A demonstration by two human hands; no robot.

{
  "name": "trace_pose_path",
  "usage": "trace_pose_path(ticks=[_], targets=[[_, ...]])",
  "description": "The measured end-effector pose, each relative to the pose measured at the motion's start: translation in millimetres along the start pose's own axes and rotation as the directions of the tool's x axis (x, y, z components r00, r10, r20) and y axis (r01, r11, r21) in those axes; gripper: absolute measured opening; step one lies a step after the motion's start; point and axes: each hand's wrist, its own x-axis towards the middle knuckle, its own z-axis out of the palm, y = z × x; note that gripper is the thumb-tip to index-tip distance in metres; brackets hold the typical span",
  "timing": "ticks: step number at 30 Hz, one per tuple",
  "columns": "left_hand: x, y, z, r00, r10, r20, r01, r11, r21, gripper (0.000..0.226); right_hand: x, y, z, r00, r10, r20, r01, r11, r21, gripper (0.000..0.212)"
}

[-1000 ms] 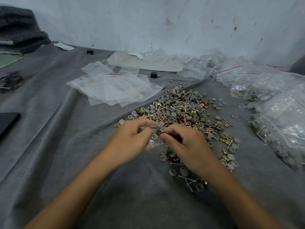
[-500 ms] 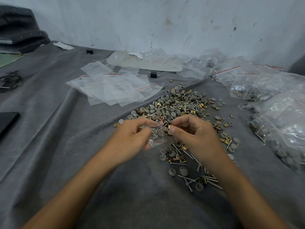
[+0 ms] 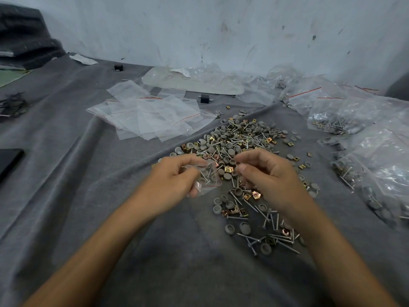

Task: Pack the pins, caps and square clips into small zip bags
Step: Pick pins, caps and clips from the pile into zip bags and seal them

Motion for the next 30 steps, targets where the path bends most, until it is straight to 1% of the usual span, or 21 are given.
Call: trace_pose_path(ticks=[2,4,5,9,14,18,21,24,26,28,30], targets=[[1,-1,-3,1.0,-0.003,-0.022,0.002,1.0,-0.01,0.033,0,4,-13,0.999,-0.006,0.039,0.016,0.964,-0.265,0.012],[1,-1,-4,1.0,-0.003,-0.029,0.002,1.0,-0.007,0.034,-2,10,-21,0.994,0.028,0.105,0.03,0.858,-0.513,0.006],[1,-2,-5,1.0,-0.004,-0.029,0.004,1.0,-0.007,0.035,-2,12,-24,0.991,0.053,0.12,0.027,0.813,-0.581,0.007],[2,-2,-5,1.0,-0.005,-0.027,0.005,1.0,0.004,0.035,-1,14,-32,0.974,0.162,0.158,-0.016,0.746,-0.665,0.012],[1,-3,-4,1.0,0.001,-0.016,-0.001,1.0,0.021,0.034,-1,16,-29,0.97,0.175,0.171,-0.002,0.704,-0.71,0.011],[1,-4,-4,1.0,-0.002,-0.013,0.002,1.0,0.025,0.033,-1,15,-27,0.96,0.186,0.208,0.011,0.719,-0.695,0.009],[1,-4,-3,1.0,-0.005,-0.007,0.006,1.0,0.023,0.034,-3,17,-28,0.973,0.147,0.178,0.0,0.77,-0.638,0.012],[0,-3,-1,1.0,0.0,0.01,0.0,1.0,0.022,0.034,-3,15,-27,0.995,0.041,0.089,0.01,0.857,-0.514,0.012],[-1,-1,2,1.0,0.006,0.008,-0.006,1.0,0.026,0.033,-3,11,-22,0.998,-0.015,0.055,0.035,0.924,-0.381,0.012],[-1,0,4,1.0,0.011,0.002,-0.011,0.999,0.044,0.031,-3,6,-12,0.996,-0.048,0.072,0.065,0.965,-0.253,0.014],[-1,0,5,1.0,0.019,0.005,-0.019,0.997,0.074,0.028,-4,4,-3,0.992,-0.073,0.105,0.091,0.98,-0.177,0.015]])
